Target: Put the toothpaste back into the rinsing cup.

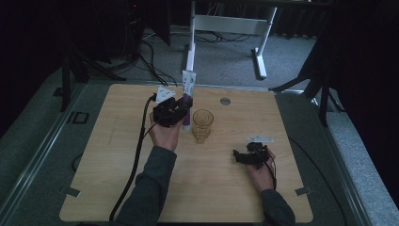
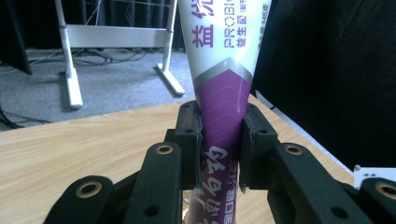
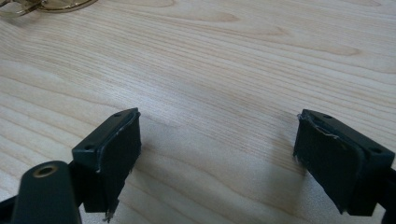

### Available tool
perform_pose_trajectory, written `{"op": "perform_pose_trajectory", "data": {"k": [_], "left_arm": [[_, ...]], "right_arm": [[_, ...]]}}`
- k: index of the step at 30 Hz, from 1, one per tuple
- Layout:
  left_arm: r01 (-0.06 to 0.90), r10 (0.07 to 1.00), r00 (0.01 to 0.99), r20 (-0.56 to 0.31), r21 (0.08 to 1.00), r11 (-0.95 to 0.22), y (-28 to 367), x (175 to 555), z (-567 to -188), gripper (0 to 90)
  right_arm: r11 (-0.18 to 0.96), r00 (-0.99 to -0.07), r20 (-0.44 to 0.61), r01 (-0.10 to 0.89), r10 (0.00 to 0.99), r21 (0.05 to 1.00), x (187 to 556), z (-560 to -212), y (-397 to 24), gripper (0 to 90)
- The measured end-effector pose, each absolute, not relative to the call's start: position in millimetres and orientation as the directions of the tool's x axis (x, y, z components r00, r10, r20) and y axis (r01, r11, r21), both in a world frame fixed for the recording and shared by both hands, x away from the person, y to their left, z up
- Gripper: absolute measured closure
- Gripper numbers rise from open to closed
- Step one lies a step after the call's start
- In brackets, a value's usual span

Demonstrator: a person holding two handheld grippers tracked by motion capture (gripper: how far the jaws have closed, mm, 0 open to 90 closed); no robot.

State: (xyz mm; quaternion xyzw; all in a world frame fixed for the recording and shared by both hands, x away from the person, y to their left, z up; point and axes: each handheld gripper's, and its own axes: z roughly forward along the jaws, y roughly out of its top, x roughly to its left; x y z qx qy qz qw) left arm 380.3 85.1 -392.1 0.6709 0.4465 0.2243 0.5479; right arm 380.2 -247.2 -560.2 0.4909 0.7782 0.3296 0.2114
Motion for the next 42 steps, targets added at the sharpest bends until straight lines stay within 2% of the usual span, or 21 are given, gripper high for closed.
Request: {"op": "perform_pose_trajectory", "data": {"k": [42], "left_arm": [[0.289, 0.840, 0.519, -0.158, 0.957, 0.002, 72, 406, -405, 72.0]], "right_arm": [[0.302, -0.431, -0.004, 0.624, 0.902, 0.721, 382, -560, -247, 14.7]]}}
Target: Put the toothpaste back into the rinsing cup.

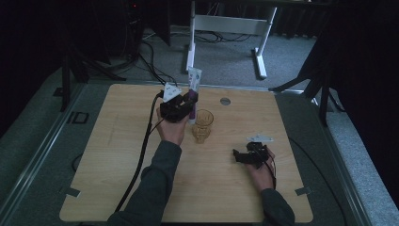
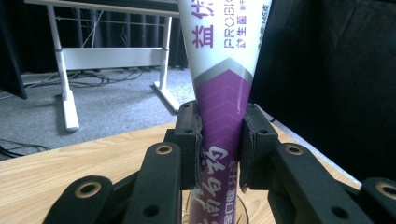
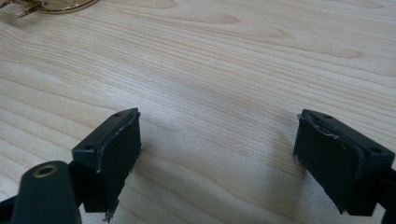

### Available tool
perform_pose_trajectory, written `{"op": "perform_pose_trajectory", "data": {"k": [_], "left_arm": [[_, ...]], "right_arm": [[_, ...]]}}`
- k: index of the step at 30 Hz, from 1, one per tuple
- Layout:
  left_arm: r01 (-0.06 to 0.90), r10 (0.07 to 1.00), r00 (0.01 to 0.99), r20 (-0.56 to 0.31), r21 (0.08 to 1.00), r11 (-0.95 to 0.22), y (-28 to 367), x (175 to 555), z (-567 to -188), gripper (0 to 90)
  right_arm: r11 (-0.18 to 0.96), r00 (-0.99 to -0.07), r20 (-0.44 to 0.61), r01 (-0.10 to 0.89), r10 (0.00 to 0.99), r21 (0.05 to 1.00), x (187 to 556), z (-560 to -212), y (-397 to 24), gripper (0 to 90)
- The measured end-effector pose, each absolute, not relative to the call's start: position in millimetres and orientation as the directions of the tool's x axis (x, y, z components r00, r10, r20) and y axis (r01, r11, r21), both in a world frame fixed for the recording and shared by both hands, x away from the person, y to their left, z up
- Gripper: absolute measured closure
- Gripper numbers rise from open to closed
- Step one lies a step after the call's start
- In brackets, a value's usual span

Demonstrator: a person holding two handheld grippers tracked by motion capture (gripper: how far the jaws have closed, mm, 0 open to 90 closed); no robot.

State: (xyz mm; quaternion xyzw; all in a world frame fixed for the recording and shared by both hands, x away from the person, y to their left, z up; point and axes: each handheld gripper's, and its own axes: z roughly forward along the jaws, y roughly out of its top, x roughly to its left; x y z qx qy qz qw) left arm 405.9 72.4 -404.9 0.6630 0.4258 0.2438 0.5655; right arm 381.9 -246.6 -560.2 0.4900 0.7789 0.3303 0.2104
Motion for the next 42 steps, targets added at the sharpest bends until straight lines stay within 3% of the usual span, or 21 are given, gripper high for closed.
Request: {"op": "perform_pose_trajectory", "data": {"k": [13, 24, 42], "left_arm": [[0.278, 0.843, 0.508, -0.177, 0.960, 0.035, 71, 412, -406, 72.0], [0.262, 0.842, 0.521, -0.139, 0.965, -0.003, 62, 417, -408, 72.0], [0.281, 0.834, 0.530, -0.149, 0.960, -0.007, 56, 427, -418, 71.8]], "right_arm": [[0.302, -0.432, -0.004, 0.624, 0.902, 0.721, 382, -560, -247, 14.7], [0.303, -0.432, -0.005, 0.624, 0.902, 0.721, 382, -560, -247, 14.7], [0.304, -0.433, -0.005, 0.624, 0.901, 0.720, 382, -560, -247, 14.8]]}}
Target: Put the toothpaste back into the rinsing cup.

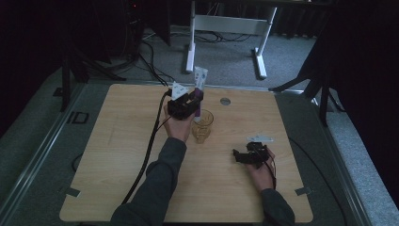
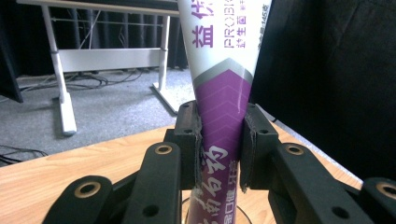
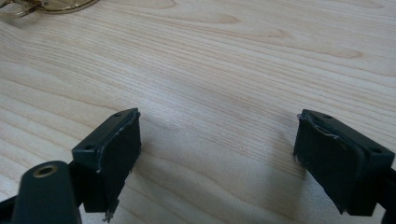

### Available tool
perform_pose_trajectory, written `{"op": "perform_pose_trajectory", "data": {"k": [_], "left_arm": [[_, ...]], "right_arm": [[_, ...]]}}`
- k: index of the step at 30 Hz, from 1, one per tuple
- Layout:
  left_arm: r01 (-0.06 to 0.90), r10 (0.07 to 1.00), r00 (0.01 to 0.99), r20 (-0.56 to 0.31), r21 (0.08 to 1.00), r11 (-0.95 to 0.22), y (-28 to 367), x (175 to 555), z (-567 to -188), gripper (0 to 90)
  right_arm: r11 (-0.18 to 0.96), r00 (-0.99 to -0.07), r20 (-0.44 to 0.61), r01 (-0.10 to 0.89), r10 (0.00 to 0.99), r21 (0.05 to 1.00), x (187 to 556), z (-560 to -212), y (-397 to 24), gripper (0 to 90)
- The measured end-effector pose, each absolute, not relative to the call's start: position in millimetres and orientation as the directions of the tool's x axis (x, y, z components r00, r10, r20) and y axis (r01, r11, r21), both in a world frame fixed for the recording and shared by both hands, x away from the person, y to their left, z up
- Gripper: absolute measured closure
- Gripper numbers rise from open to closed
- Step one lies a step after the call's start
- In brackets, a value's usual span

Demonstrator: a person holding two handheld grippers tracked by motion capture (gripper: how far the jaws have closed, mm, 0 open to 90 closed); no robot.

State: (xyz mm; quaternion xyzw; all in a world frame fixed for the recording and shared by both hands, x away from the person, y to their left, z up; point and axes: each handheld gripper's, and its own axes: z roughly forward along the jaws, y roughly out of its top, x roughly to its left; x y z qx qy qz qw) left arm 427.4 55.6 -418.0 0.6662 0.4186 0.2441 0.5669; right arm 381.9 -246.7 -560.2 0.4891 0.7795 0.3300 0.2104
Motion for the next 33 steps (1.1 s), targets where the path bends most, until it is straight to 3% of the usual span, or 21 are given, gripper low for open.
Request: {"op": "perform_pose_trajectory", "data": {"k": [33], "left_arm": [[0.334, 0.831, 0.535, -0.156, 0.942, -0.038, 46, 444, -438, 71.3]], "right_arm": [[0.303, -0.432, -0.005, 0.624, 0.902, 0.720, 382, -560, -247, 14.7]]}}
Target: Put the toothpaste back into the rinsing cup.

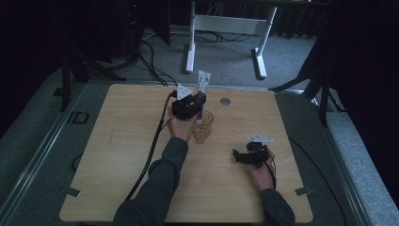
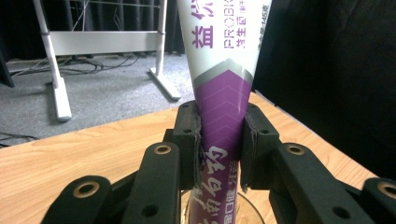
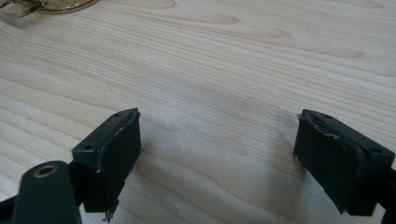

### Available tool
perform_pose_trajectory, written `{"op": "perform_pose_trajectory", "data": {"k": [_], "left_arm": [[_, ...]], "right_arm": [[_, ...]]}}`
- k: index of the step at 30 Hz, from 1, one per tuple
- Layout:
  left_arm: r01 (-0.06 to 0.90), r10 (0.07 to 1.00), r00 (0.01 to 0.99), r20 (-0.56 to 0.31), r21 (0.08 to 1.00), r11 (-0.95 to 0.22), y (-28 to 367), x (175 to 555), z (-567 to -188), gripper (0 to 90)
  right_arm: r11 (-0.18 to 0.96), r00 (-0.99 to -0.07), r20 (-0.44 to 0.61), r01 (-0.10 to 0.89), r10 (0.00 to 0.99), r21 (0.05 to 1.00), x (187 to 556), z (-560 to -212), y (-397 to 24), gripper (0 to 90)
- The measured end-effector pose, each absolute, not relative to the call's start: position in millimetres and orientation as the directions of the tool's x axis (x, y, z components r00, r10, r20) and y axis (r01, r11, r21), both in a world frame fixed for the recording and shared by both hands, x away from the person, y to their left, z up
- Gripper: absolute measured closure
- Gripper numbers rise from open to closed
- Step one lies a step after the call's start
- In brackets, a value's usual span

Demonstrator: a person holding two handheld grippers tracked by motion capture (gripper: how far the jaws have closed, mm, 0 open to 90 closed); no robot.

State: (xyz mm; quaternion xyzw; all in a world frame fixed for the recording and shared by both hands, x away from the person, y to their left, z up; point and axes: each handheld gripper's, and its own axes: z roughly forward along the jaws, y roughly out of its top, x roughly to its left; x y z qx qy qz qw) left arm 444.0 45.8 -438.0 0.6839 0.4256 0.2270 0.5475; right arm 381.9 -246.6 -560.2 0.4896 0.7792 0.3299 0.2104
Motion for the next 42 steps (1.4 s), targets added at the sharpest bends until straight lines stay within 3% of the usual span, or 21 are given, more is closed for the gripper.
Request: {"op": "perform_pose_trajectory", "data": {"k": [32, 38, 42], "left_arm": [[0.452, 0.833, 0.542, -0.109, 0.874, -0.180, 29, 443, -487, 69.3], [0.452, 0.842, 0.529, -0.105, 0.875, -0.175, 31, 441, -489, 66.8], [0.431, 0.844, 0.528, -0.094, 0.886, -0.171, 33, 437, -487, 59.5]], "right_arm": [[0.303, -0.433, -0.004, 0.624, 0.902, 0.720, 382, -560, -247, 14.7], [0.304, -0.433, -0.005, 0.624, 0.901, 0.720, 382, -560, -247, 14.7], [0.304, -0.433, -0.005, 0.624, 0.901, 0.720, 382, -560, -247, 14.7]]}}
